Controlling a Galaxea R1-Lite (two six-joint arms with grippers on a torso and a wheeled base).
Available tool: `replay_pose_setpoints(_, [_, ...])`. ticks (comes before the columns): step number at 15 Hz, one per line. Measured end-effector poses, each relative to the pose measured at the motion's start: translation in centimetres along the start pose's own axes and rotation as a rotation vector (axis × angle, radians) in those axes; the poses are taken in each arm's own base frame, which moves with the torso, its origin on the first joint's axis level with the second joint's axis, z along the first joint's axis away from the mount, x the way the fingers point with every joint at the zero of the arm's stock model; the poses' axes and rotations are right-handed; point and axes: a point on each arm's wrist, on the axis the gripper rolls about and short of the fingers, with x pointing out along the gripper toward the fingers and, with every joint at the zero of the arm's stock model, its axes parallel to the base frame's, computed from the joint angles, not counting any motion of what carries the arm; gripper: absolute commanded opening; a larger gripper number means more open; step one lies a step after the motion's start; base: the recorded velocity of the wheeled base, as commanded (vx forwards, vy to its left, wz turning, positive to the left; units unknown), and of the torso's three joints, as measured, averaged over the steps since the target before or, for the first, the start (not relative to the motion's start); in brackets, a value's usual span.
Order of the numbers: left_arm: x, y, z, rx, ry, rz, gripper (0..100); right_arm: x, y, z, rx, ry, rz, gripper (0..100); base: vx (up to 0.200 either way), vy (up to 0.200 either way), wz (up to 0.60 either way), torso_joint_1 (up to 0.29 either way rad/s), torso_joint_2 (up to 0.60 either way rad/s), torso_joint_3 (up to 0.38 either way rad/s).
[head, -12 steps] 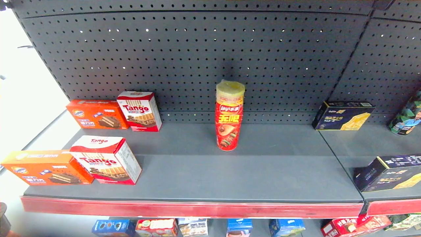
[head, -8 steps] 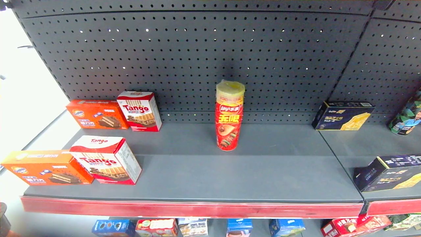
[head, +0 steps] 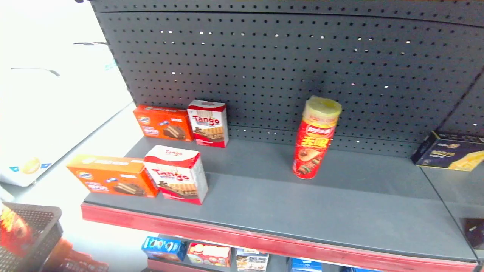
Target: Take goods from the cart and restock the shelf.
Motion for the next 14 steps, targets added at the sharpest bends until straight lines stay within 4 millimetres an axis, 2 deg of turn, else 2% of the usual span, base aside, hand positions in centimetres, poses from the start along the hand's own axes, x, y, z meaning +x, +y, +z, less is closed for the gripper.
replay_pose_setpoints(4, [0.0, 0.0, 0.0, 0.0, 0.0, 0.0, 100, 0.0, 0.0, 0.0, 0.0, 0.0, 0.0, 100, 0.0, 0.0, 0.6, 0.001, 0.01, 0.002])
replay_pose_setpoints(14, [0.0, -0.01, 0.0, 0.003, 0.0, -0.003, 100, 0.0, 0.0, 0.0, -0.001, 0.0, 0.001, 100, 0.0, 0.0, 0.0, 0.0, 0.0, 0.0])
